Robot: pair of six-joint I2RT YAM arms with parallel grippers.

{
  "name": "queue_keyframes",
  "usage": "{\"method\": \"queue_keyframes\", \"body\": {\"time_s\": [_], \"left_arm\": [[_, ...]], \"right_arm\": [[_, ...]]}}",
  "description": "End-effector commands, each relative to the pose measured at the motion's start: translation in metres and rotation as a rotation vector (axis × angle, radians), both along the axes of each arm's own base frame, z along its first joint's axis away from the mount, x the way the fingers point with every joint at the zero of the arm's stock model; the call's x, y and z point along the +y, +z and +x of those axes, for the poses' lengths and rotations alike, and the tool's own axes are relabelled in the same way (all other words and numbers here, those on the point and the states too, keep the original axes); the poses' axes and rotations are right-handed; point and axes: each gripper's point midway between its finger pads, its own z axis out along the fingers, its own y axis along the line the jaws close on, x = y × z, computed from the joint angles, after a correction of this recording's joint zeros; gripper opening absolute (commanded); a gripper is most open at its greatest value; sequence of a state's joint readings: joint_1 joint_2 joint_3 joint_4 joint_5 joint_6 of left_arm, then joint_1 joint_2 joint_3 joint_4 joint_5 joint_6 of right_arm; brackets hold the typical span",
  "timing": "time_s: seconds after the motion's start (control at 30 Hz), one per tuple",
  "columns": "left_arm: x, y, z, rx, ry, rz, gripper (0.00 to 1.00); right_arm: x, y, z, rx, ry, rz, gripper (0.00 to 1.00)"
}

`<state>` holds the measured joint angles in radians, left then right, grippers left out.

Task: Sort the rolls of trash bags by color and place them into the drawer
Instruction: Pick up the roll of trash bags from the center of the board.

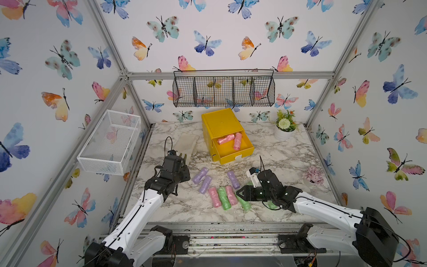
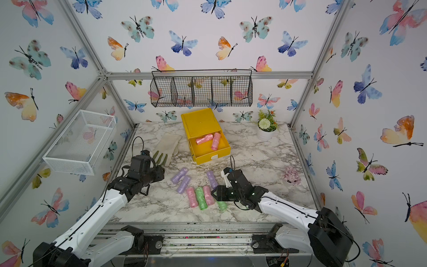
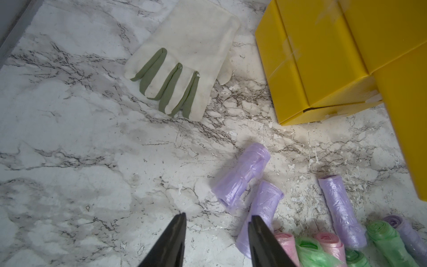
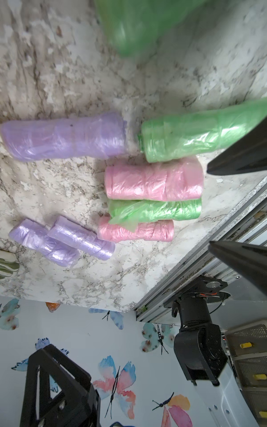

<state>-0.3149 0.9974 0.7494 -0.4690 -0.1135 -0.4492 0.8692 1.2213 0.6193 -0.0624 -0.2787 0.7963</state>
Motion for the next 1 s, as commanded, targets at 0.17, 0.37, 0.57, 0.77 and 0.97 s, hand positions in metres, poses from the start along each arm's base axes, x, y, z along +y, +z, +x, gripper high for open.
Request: {"method": "queue_keyframes", "body": {"time_s": [0.17,0.37,0.57,0.77,0.97], "left_arm": [[0.004,0.004,0.001,-0.022,0.005,-0.018,0.49],[0.005,0.003,0.002,-0.019,0.002,-0.026,0.49],[0.005,0.003,0.002,-0.016,0.001,-0.028,0.5],[0.006,0.002,0.002,-0.015,0.003,-0.027,0.5],[0.006,0.002,0.002,-0.013,0.005,-0.023,0.5]], "right_arm": [[0.031,-0.005,0.005,-0.024,0.059,-0.06,0.52],[0.032,-0.023,0.01,-0.008,0.053,-0.123,0.52],[0.03,-0.039,0.014,0.005,0.049,-0.185,0.54],[0.029,-0.051,0.013,0.017,0.058,-0.216,0.55],[0.025,-0.058,0.016,0.02,0.045,-0.256,0.56]]}}
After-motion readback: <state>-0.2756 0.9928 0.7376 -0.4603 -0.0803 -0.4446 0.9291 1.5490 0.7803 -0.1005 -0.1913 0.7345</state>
